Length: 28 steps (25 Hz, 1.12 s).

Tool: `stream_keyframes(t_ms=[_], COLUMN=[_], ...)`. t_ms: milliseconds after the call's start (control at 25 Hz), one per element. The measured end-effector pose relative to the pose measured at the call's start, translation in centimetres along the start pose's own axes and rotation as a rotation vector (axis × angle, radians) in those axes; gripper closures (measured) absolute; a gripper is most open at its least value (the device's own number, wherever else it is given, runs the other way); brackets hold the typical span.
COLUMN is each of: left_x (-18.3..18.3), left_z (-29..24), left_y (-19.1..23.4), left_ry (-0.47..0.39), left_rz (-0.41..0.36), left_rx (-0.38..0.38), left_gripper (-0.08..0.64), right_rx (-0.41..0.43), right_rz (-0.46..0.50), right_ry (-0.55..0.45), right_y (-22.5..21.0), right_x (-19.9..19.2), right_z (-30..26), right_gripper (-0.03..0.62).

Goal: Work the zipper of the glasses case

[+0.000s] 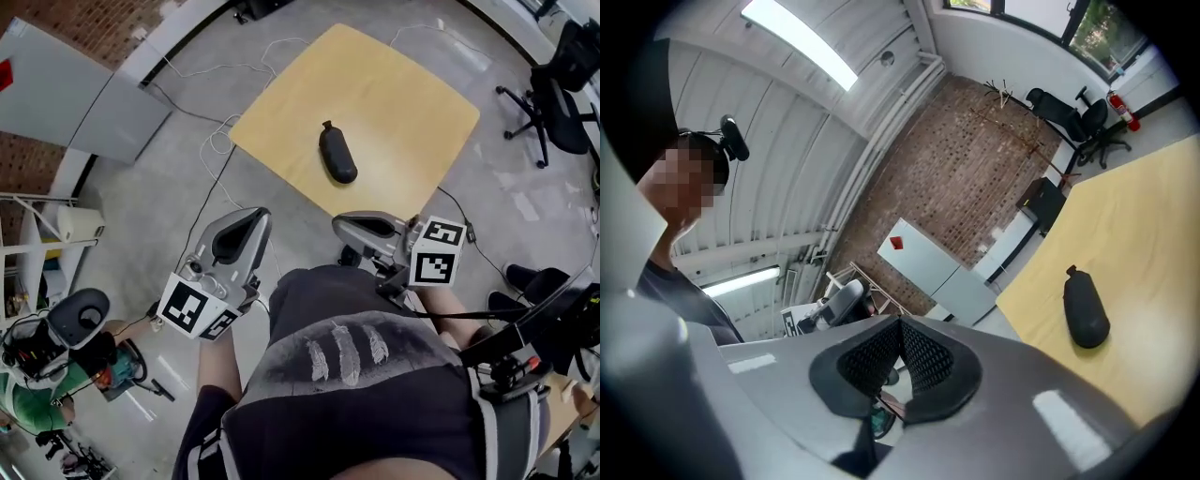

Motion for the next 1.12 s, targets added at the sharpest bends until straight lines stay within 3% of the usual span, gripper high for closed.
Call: stream_keyframes(t_ms=[160, 400, 720, 920, 1120], left_x=[-1.3, -4.5, -6.7, -6.8, -8.6], left_z=[-3.0, -5.1, -13.6, -15.5, -16.7], left_y=[2.2, 9.0, 14.6, 16.9, 18.5], left_ry=[0.021, 0.041, -0.033, -0.025, 0.003], left_rz=[-0.008, -0.032, -0.031, -0.046, -0.086], left_rx=[-0.058, -0.153, -0.429, -0.529, -0.587], left_gripper=[0.560, 0.560, 0.560, 0.560, 0.560], right_rx=[-0.060, -0.170, -0.347, -0.444, -0.624], right_rz=[-0.012, -0.020, 0.000, 0.004, 0.091], right_ry=[-0.047, -0.150, -0.299, -0.337, -0.348], right_y=[-2.1, -4.8, -5.9, -5.7, -5.4], right_x=[1.7, 3.2, 5.6, 6.1, 5.6], right_z=[0.6, -2.4, -4.5, -5.1, -5.2], right_gripper=[0.591, 0.591, 0.591, 0.591, 0.591])
Point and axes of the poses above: the fingertips, and each gripper's own axes: z backward along the fingers, y to its left, x out of its top, the point moved 9 cm from there along z, backward along the fingers, and after that the axes turned 15 degrees about -z, right-handed, at the moved point
